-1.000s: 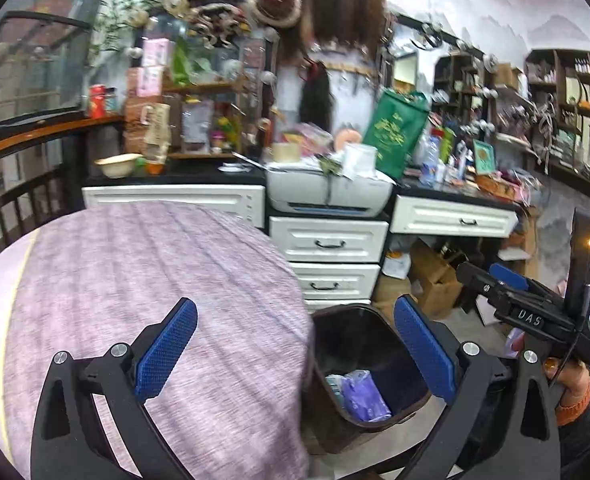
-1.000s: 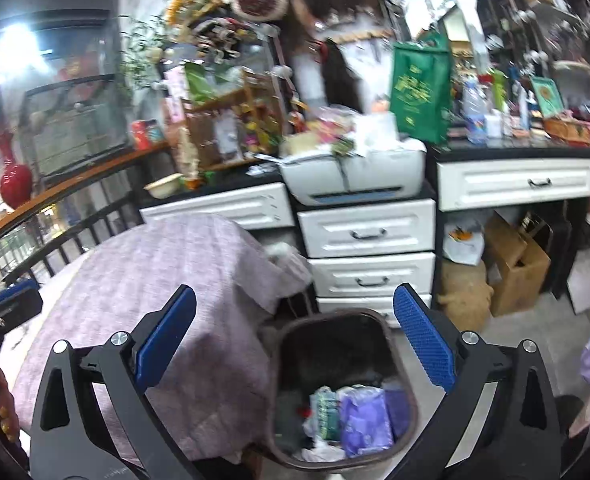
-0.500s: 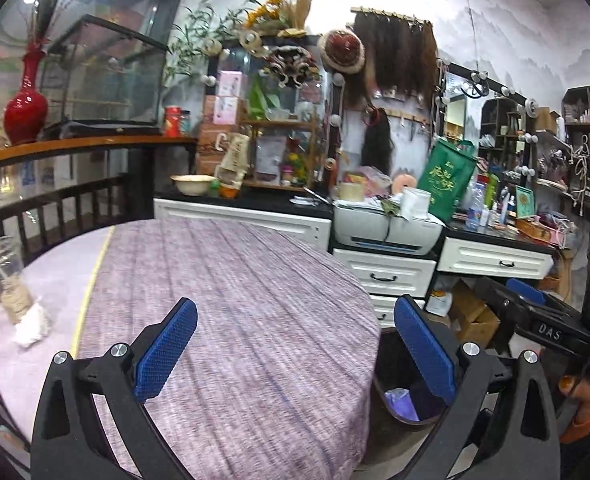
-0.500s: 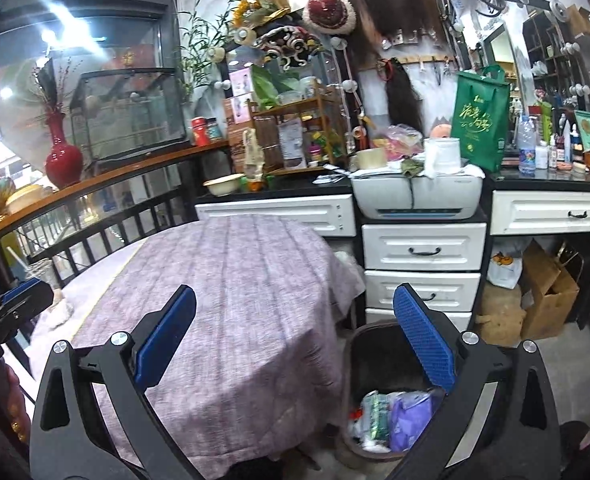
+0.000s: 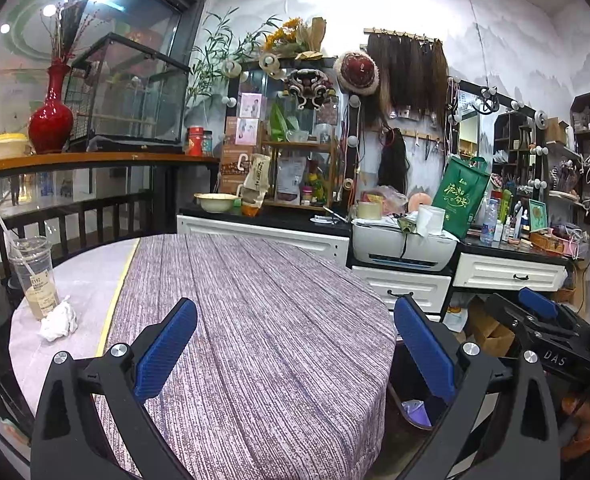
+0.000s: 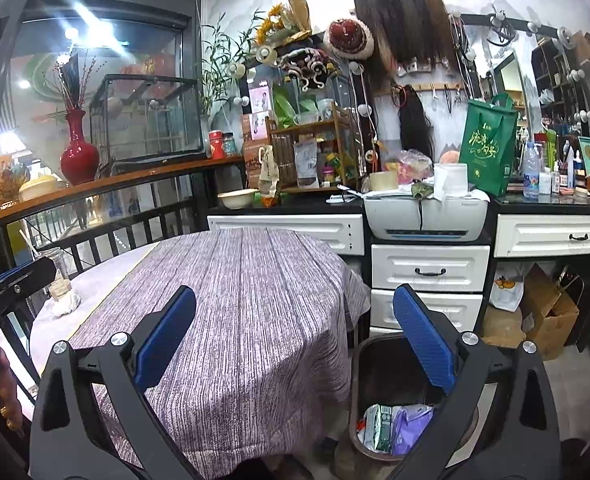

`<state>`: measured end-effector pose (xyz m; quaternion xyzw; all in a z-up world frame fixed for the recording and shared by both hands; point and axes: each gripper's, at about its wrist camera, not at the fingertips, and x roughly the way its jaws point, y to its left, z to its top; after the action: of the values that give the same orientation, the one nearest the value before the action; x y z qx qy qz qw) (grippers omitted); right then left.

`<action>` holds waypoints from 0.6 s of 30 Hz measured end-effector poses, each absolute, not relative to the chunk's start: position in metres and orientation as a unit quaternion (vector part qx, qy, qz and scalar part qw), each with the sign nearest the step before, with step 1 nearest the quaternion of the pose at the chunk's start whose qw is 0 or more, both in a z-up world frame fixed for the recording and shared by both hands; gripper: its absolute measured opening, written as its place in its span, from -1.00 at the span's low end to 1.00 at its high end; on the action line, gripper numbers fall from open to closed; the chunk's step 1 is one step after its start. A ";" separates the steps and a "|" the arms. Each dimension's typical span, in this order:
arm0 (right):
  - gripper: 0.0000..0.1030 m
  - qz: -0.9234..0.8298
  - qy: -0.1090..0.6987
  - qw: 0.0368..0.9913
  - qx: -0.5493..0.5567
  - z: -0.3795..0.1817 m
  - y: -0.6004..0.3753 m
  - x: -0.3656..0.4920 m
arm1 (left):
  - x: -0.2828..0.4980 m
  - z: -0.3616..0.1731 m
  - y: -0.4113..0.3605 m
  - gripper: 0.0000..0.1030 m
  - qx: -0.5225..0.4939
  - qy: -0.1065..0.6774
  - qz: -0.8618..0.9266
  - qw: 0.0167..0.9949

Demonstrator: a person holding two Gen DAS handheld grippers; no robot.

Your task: Collect trash

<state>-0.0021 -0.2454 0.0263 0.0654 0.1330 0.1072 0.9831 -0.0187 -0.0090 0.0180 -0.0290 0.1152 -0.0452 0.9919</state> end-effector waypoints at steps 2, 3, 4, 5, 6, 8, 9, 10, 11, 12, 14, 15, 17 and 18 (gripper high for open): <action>0.89 0.107 0.128 0.984 0.062 0.027 -0.246 -0.003 | -0.019 0.017 -0.009 0.90 -0.034 0.115 -0.047 0.992; 0.89 0.106 0.124 0.985 0.059 0.027 -0.246 -0.004 | -0.019 0.017 -0.009 0.90 -0.036 0.115 -0.049 0.991; 0.89 0.105 0.121 0.985 0.057 0.027 -0.245 -0.005 | -0.019 0.016 -0.009 0.90 -0.037 0.116 -0.047 0.991; 0.89 0.105 0.118 0.986 0.054 0.027 -0.245 -0.006 | -0.020 0.016 -0.008 0.90 -0.038 0.115 -0.046 0.992; 0.89 0.106 0.118 0.986 0.053 0.027 -0.245 -0.006 | -0.020 0.016 -0.007 0.90 -0.040 0.115 -0.045 0.992; 0.89 0.107 0.120 0.986 0.052 0.027 -0.245 -0.005 | -0.020 0.016 -0.006 0.90 -0.044 0.116 -0.045 0.991; 0.89 0.108 0.121 0.985 0.052 0.026 -0.244 -0.006 | -0.020 0.016 -0.005 0.90 -0.046 0.117 -0.043 0.991; 0.89 0.108 0.121 0.985 0.052 0.025 -0.244 -0.006 | -0.020 0.016 -0.004 0.90 -0.049 0.116 -0.042 0.991; 0.89 0.108 0.121 0.985 0.052 0.025 -0.245 -0.005 | -0.020 0.016 -0.002 0.90 -0.052 0.117 -0.042 0.991; 0.89 0.108 0.122 0.985 0.052 0.025 -0.245 -0.005 | -0.019 0.016 -0.002 0.90 -0.054 0.118 -0.042 0.991; 0.89 0.108 0.121 0.985 0.052 0.025 -0.245 -0.005 | -0.019 0.015 0.001 0.90 -0.058 0.120 -0.038 0.990; 0.89 0.108 0.121 0.985 0.052 0.025 -0.245 -0.005 | -0.019 0.015 0.001 0.90 -0.060 0.120 -0.036 0.990; 0.89 0.108 0.122 0.985 0.051 0.025 -0.245 -0.005 | -0.019 0.015 0.004 0.90 -0.065 0.121 -0.034 0.990; 0.89 0.108 0.121 0.985 0.051 0.025 -0.245 -0.005 | -0.018 0.015 0.004 0.89 -0.067 0.123 -0.033 0.990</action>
<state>-0.0053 -0.2446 0.0247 0.0510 0.1212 0.1079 0.9854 -0.0185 0.0044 0.0150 -0.0668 0.1227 -0.0334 0.9896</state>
